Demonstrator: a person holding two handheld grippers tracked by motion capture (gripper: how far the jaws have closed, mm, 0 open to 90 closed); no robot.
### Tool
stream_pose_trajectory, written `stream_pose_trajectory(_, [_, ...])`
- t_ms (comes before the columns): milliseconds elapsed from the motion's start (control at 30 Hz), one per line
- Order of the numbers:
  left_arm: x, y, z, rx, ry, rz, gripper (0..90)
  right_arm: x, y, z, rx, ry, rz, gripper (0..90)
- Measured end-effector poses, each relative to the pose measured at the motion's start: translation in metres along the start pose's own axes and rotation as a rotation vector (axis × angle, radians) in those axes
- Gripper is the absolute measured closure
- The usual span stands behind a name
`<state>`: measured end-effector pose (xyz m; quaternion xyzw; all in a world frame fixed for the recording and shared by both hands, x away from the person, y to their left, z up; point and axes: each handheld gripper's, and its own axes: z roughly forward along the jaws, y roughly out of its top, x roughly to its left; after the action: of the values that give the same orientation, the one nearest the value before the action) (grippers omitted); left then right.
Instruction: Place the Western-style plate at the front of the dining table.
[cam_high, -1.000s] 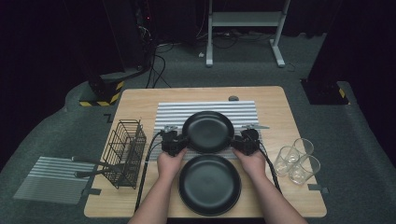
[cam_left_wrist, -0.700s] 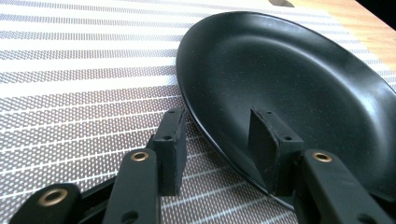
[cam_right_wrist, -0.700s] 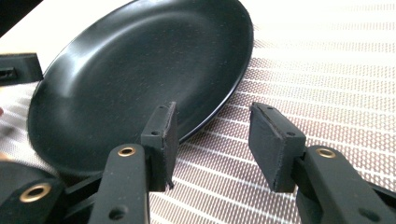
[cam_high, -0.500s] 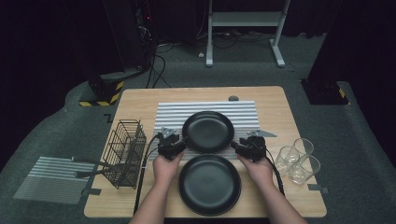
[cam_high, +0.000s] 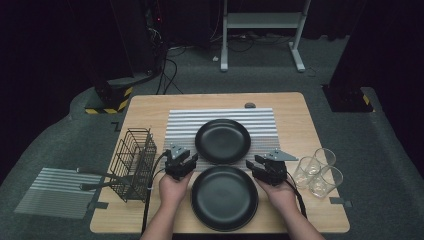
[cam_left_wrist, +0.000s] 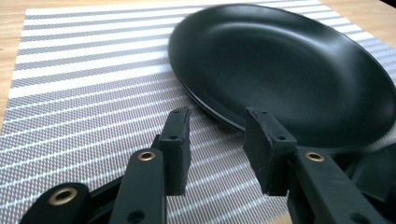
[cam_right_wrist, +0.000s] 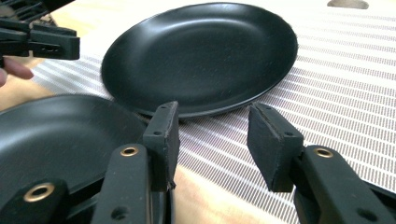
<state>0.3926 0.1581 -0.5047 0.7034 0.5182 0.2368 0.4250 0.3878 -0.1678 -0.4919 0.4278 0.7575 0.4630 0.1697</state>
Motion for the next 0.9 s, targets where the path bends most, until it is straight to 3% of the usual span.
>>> stream_pose_trajectory(300, [-0.007, -0.015, -0.019, 0.027, -0.017, 0.056, 59.8, 0.01, -0.012, -0.02, 0.03, -0.028, -0.091, 55.6])
stream_pose_trajectory(333, [-0.01, -0.016, -0.02, -0.012, -0.024, 0.029, 59.7, 0.011, -0.014, -0.023, 0.038, -0.034, -0.092, 55.1])
stream_pose_trajectory(400, [-0.012, -0.017, -0.025, -0.03, -0.035, 0.041, 59.8, 0.011, -0.017, -0.029, 0.048, -0.048, -0.107, 54.6])
stream_pose_trajectory(433, [-0.01, -0.016, -0.028, -0.006, -0.031, 0.086, 59.9, 0.011, -0.018, -0.032, 0.052, -0.054, -0.105, 53.4])
stream_pose_trajectory(467, [-0.013, -0.016, -0.027, -0.02, -0.041, 0.072, 60.0, 0.011, -0.019, -0.034, 0.056, -0.057, -0.103, 52.4])
stream_pose_trajectory(500, [-0.013, -0.016, -0.028, -0.023, -0.037, 0.092, 60.1, 0.01, -0.021, -0.036, 0.06, -0.066, -0.103, 52.2])
stream_pose_trajectory(667, [-0.017, -0.014, -0.033, -0.043, -0.053, 0.088, 59.6, 0.005, -0.032, -0.041, 0.037, -0.094, -0.068, 49.9])
stream_pose_trajectory(767, [-0.021, -0.014, -0.038, -0.063, -0.067, 0.088, 57.6, 0.004, -0.039, -0.04, 0.049, -0.113, -0.072, 47.6])
stream_pose_trajectory(900, [-0.021, -0.015, -0.038, -0.059, -0.08, 0.084, 54.5, -0.001, -0.041, -0.044, 0.038, -0.125, -0.056, 48.1])
